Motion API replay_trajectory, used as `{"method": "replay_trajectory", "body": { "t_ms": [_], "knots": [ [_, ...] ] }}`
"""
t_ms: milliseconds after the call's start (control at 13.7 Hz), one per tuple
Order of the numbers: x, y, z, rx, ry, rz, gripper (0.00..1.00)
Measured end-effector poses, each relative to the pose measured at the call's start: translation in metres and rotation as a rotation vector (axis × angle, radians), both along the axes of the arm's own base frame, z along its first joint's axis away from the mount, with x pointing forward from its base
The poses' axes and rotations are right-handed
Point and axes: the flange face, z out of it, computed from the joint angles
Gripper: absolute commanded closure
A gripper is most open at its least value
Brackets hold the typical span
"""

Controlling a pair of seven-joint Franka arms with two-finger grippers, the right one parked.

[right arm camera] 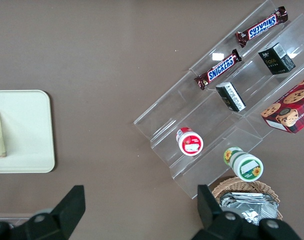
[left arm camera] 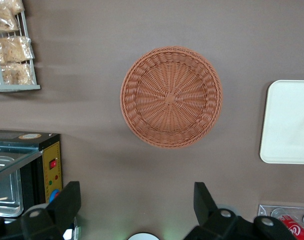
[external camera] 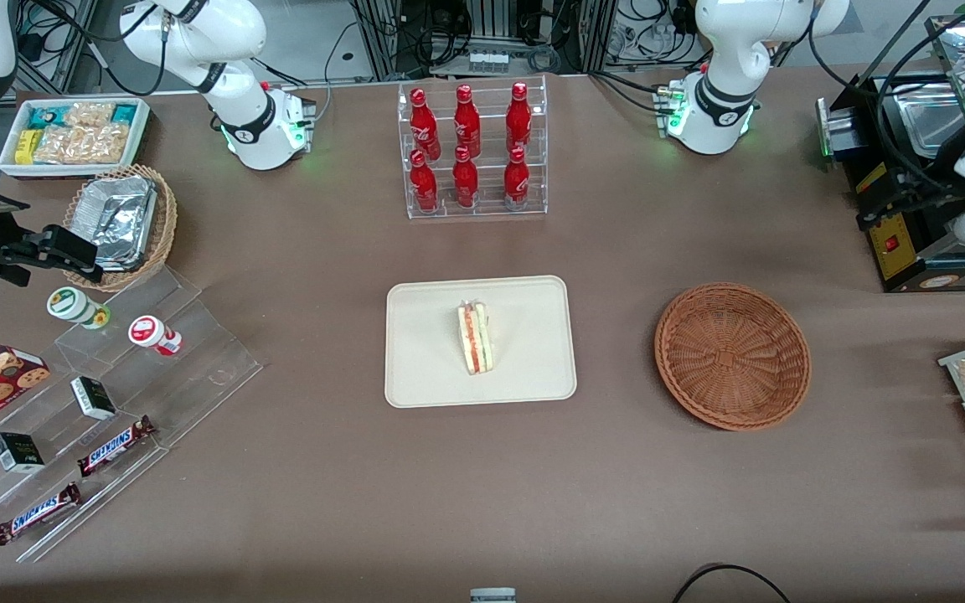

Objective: Place sandwich from basket to tray

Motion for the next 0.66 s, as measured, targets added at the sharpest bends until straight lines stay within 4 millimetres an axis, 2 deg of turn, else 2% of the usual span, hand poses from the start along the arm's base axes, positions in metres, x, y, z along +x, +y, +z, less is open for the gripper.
{"method": "replay_trajectory", "body": {
  "t_ms": [219, 656],
  "knots": [
    [-0.0027, 0.0105, 0.0002, -0.008, 0.001, 0.016, 0.0],
    [0.0013, 0.0089, -0.0048, -0.024, 0.012, -0.011, 0.0]
  ]
}}
